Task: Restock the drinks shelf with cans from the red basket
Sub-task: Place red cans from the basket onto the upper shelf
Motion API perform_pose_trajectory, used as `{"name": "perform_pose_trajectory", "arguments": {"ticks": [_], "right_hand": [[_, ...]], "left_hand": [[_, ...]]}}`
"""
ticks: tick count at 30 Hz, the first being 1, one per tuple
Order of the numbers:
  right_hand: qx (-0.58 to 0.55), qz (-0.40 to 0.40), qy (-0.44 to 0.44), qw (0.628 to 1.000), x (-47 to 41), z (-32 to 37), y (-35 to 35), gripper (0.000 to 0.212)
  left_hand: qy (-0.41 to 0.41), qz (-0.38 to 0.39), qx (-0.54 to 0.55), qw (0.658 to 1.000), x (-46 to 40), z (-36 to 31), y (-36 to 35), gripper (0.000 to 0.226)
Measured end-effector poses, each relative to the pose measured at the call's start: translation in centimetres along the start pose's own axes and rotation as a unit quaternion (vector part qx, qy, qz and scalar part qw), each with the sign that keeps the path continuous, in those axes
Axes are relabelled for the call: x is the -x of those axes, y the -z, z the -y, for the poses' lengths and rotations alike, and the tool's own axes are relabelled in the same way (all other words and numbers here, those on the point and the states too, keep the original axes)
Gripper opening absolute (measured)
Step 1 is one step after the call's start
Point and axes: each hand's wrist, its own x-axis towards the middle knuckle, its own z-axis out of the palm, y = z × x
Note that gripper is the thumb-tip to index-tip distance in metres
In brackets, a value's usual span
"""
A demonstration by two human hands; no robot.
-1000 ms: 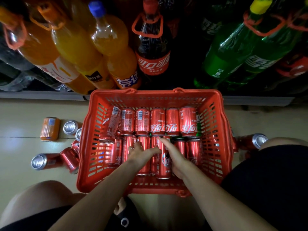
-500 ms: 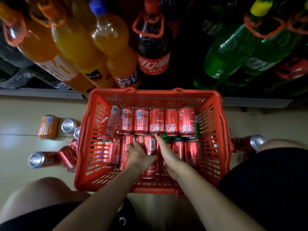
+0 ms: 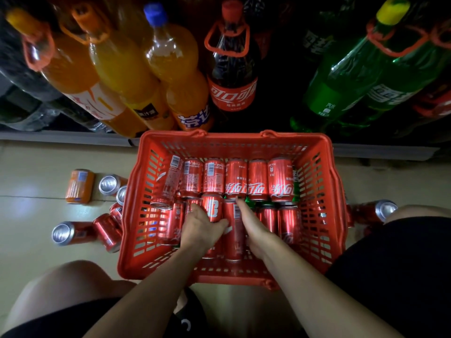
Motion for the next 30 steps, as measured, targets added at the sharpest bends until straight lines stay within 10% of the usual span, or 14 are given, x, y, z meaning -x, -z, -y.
{"name": "perform_pose_trajectory", "arguments": {"ticks": [12, 16, 30], "right_hand": [[-0.036, 0.068, 0.026, 0.997, -0.5, -1.2, -2.1, 0.069], [-0.059, 0.087, 0.002, 0.994, -0.2, -0.4, -2.1, 0.087], [-0.067, 0.083, -0.012, 0.994, 1.8, -0.8, -2.4, 0.037]], "left_hand": [[0.065, 0.029, 0.143, 0.987, -0.5, 1.5, 2.0, 0.076], [0.058, 0.059, 0.153, 0.985, 0.4, 1.9, 2.0, 0.105], [-0.002, -0.065, -0.134, 0.989, 1.4, 2.6, 1.2, 0.154]]}}
